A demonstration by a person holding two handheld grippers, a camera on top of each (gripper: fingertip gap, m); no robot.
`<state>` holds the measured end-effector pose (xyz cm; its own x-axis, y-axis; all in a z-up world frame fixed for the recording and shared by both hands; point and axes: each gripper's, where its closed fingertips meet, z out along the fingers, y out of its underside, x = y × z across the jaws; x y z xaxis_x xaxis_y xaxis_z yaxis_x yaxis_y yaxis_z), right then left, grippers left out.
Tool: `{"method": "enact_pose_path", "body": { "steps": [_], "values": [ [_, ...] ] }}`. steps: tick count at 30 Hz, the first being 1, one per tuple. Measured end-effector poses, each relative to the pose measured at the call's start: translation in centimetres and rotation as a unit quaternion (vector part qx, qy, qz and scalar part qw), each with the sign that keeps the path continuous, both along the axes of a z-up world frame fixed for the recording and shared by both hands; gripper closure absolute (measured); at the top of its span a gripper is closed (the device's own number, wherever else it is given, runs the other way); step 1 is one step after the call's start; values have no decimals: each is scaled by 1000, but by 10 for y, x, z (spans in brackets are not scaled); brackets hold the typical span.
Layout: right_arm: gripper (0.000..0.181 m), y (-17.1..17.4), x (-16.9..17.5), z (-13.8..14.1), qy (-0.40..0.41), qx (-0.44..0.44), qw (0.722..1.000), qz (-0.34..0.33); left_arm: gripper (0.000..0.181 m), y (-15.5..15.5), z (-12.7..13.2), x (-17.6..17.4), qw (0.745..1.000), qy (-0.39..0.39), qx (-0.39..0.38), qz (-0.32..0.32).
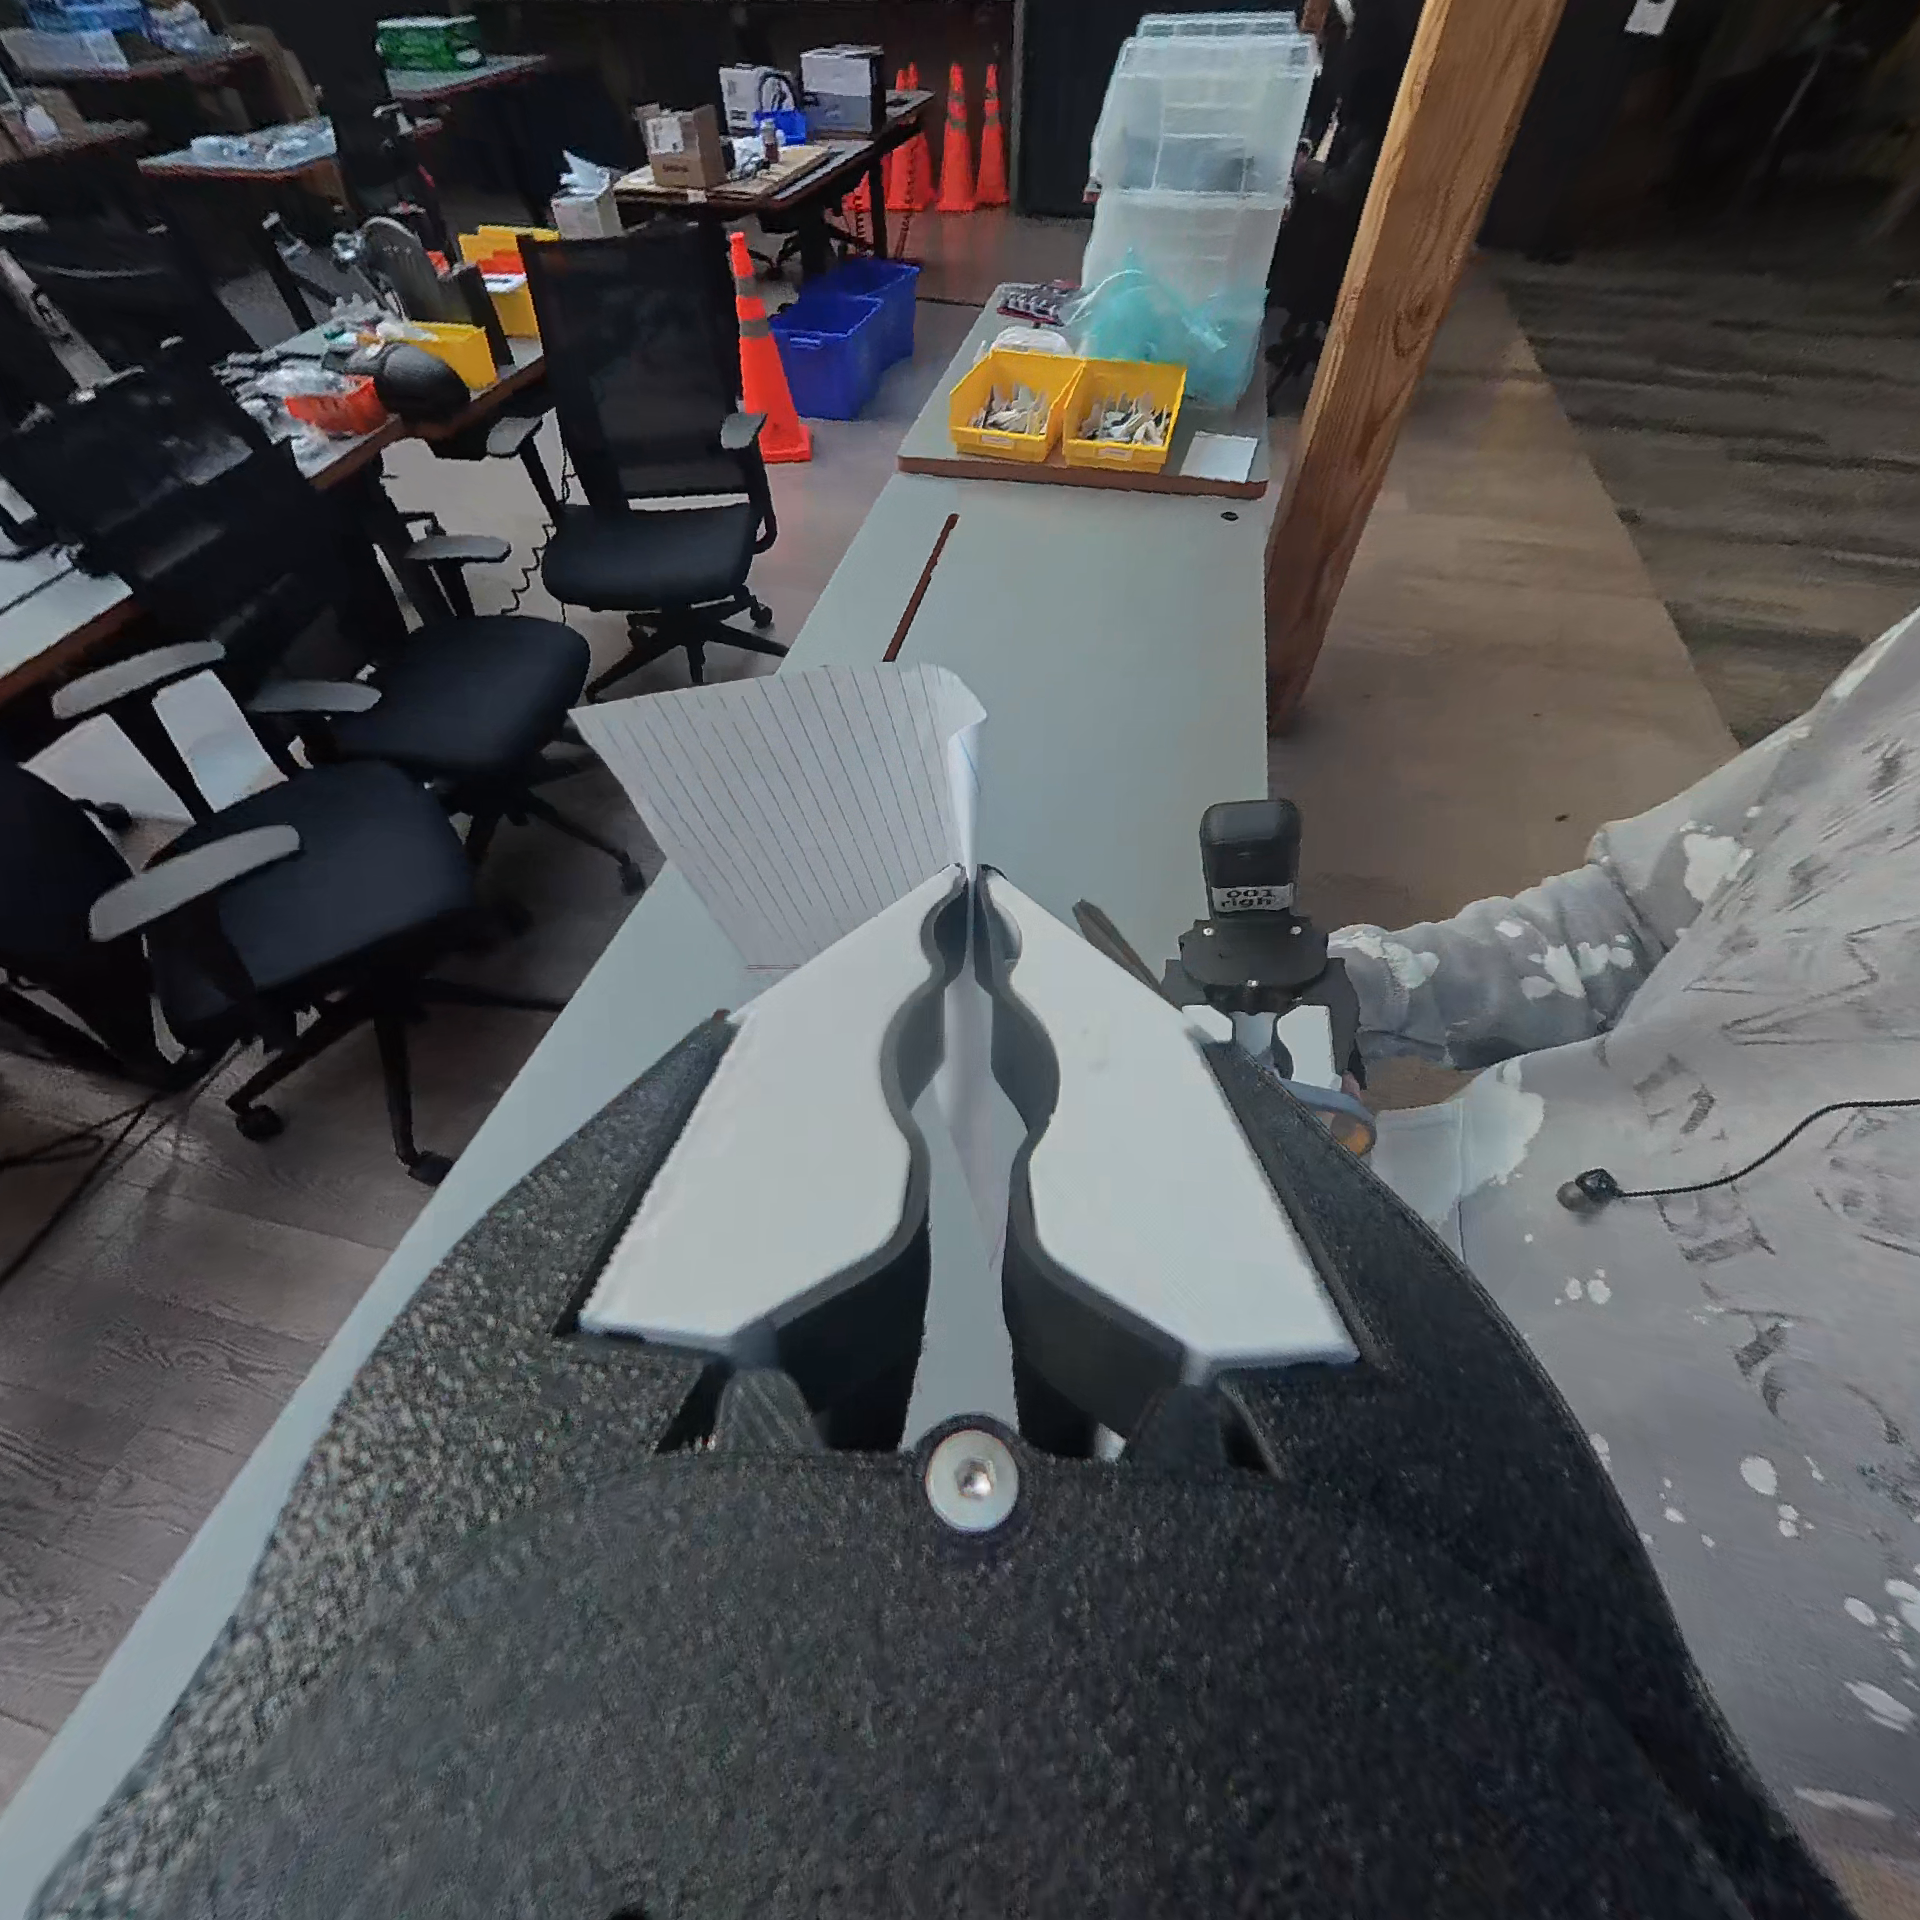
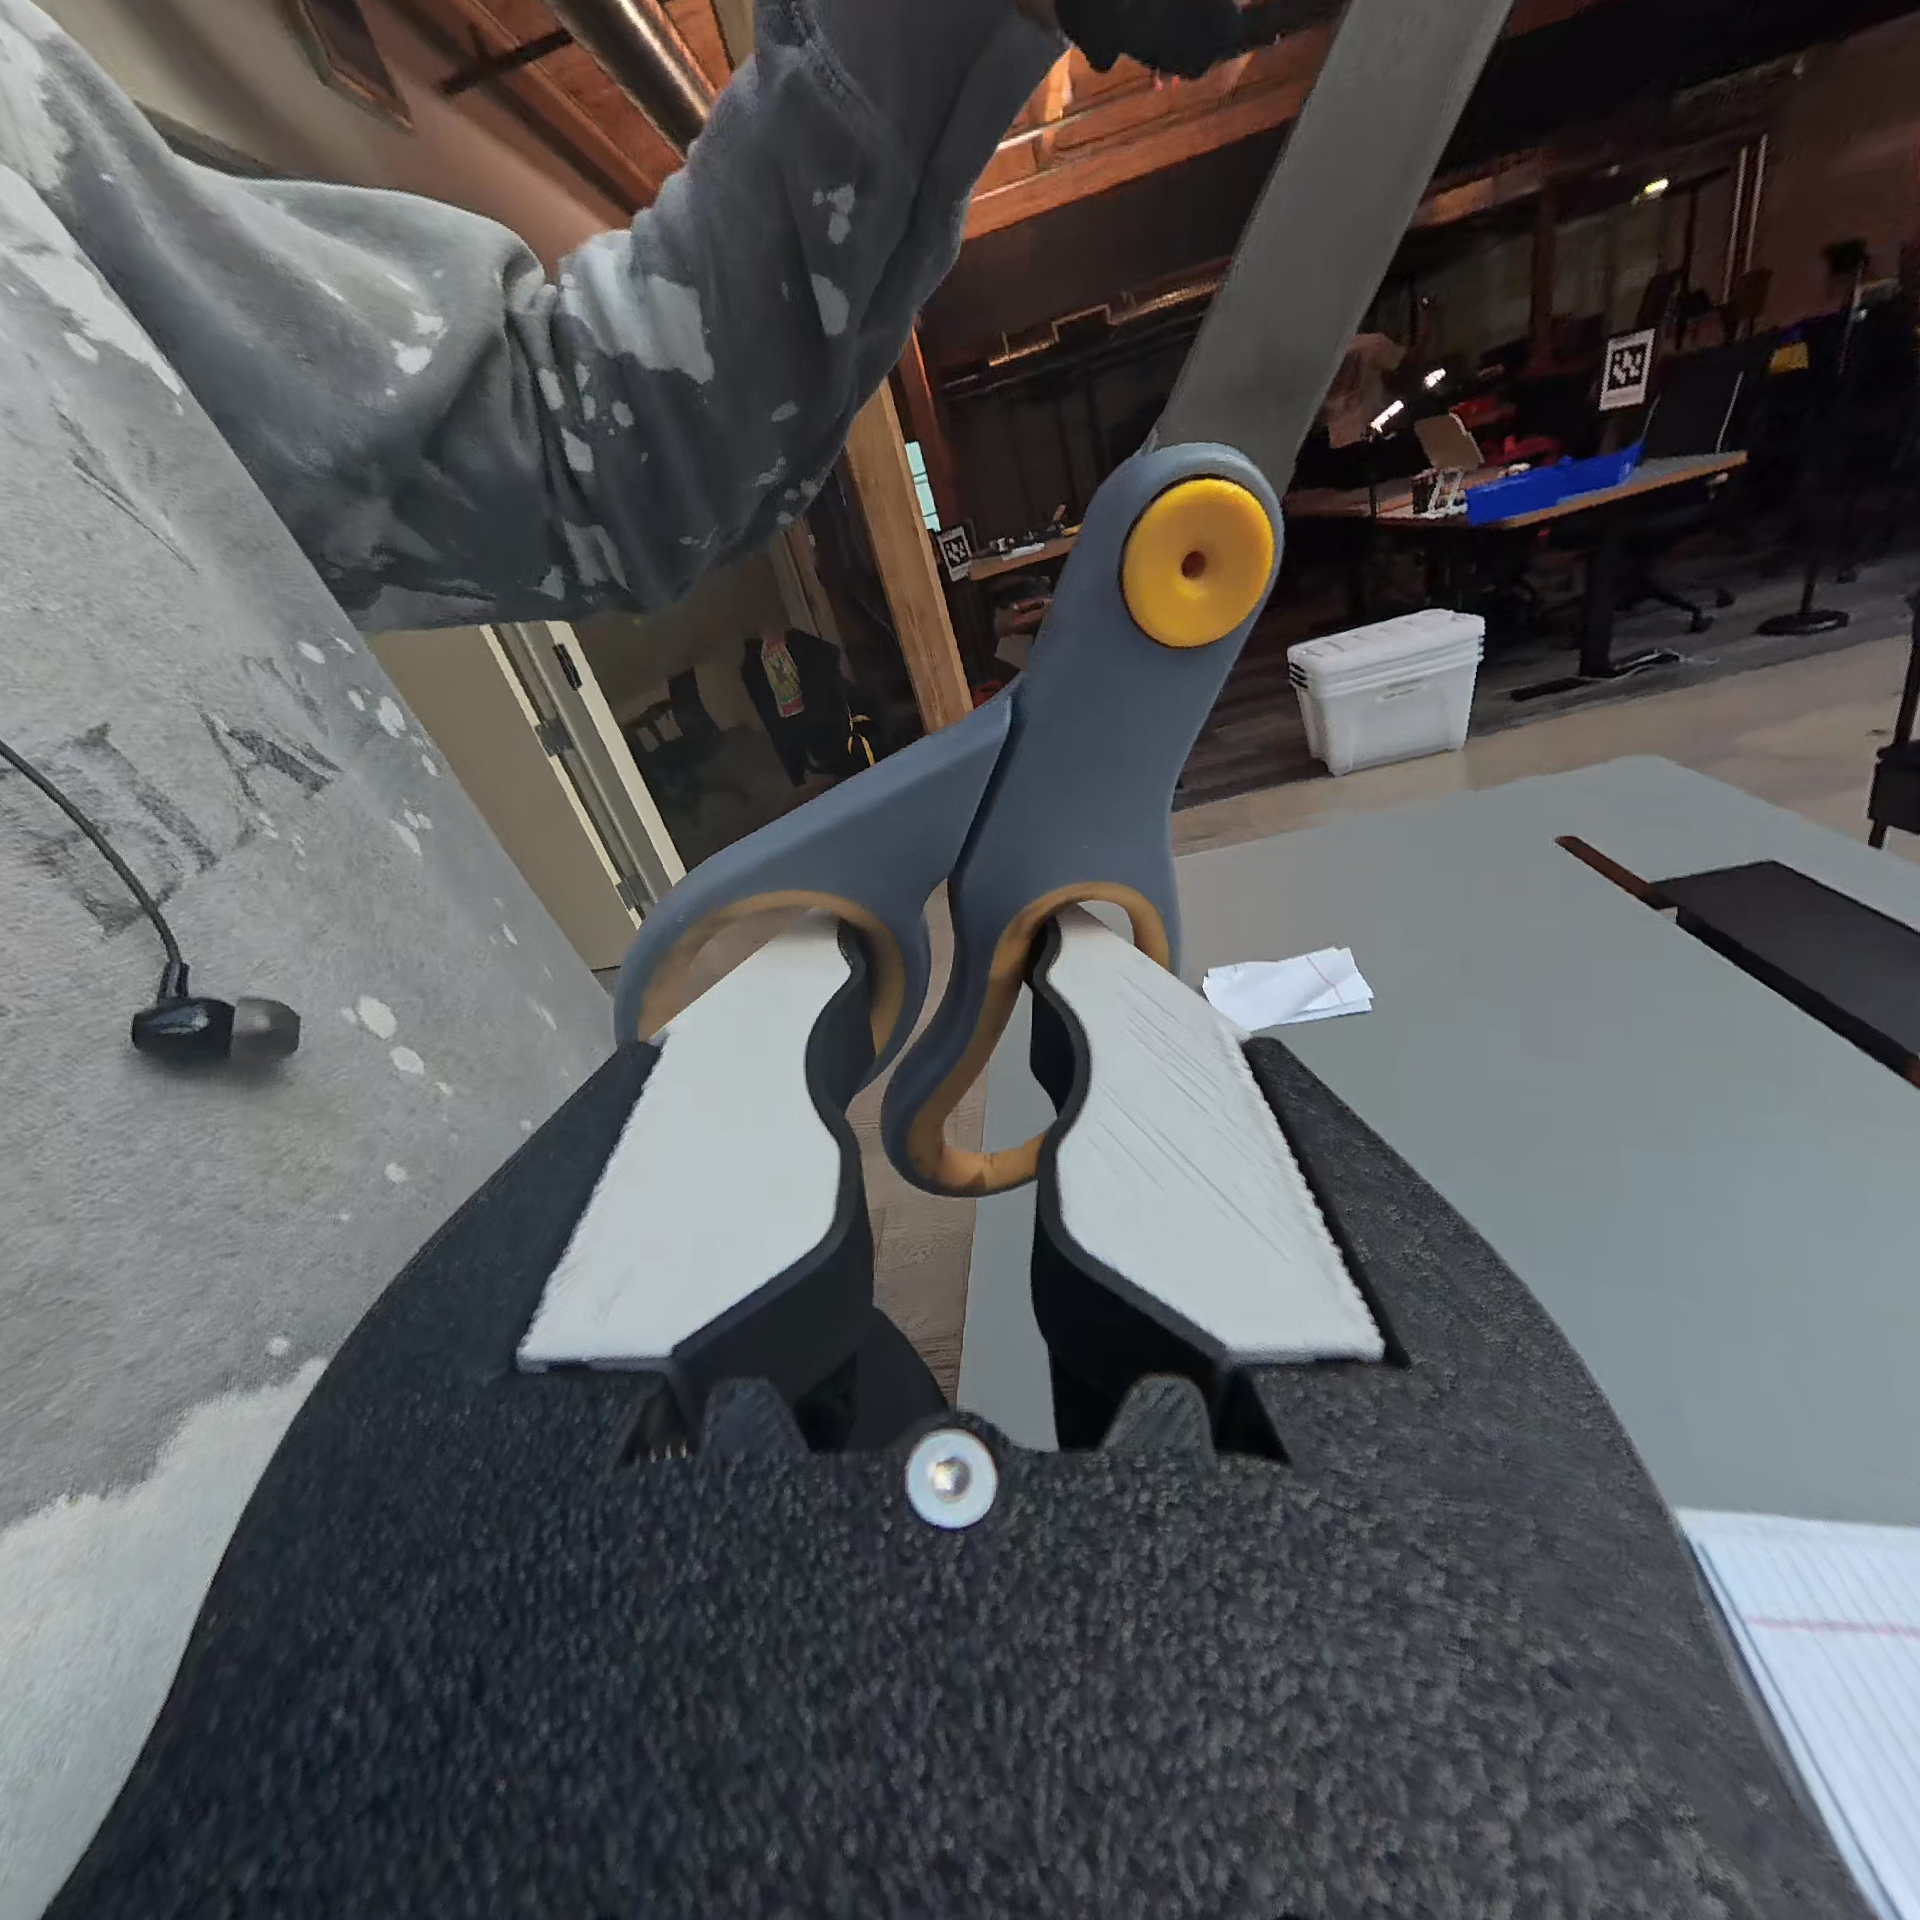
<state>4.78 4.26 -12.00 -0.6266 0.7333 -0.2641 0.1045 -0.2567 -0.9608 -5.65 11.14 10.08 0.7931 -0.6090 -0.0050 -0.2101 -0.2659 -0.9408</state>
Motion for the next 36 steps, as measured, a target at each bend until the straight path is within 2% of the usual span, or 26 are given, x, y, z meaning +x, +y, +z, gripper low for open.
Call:
{"method": "enact_pose_path", "body": {
  "steps": [2,3,6,9,13,16,19,20,29,36],
  "values": [
    [154,0,-7,20,21,15,1000,-1,181,-1,34,9,1000,13,22,-16],
    [146,0,-10,30,23,23,999,-2,181,-2,49,12,999,15,32,-21],
    [143,2,-16,64,55,39,998,3,181,-1,89,20,998,5,54,-29],
    [132,4,-23,89,60,71,996,3,181,-2,119,27,997,-17,69,-36],
    [129,11,-32,114,57,114,992,-11,181,-3,143,30,994,-65,75,-43],
    [120,16,-41,124,44,142,988,-28,181,-5,150,28,992,-83,78,-50],
    [98,17,-51,126,15,173,984,-35,181,-9,153,21,990,-103,81,-58],
    [97,18,-55,126,8,186,982,-39,181,-10,154,19,989,-108,82,-62],
    [105,22,-90,118,-62,269,961,-29,181,-27,158,9,983,-131,81,-98],
    [106,16,-108,108,-96,295,950,-7,181,-30,149,1,981,-146,77,-106]
  ]
}}
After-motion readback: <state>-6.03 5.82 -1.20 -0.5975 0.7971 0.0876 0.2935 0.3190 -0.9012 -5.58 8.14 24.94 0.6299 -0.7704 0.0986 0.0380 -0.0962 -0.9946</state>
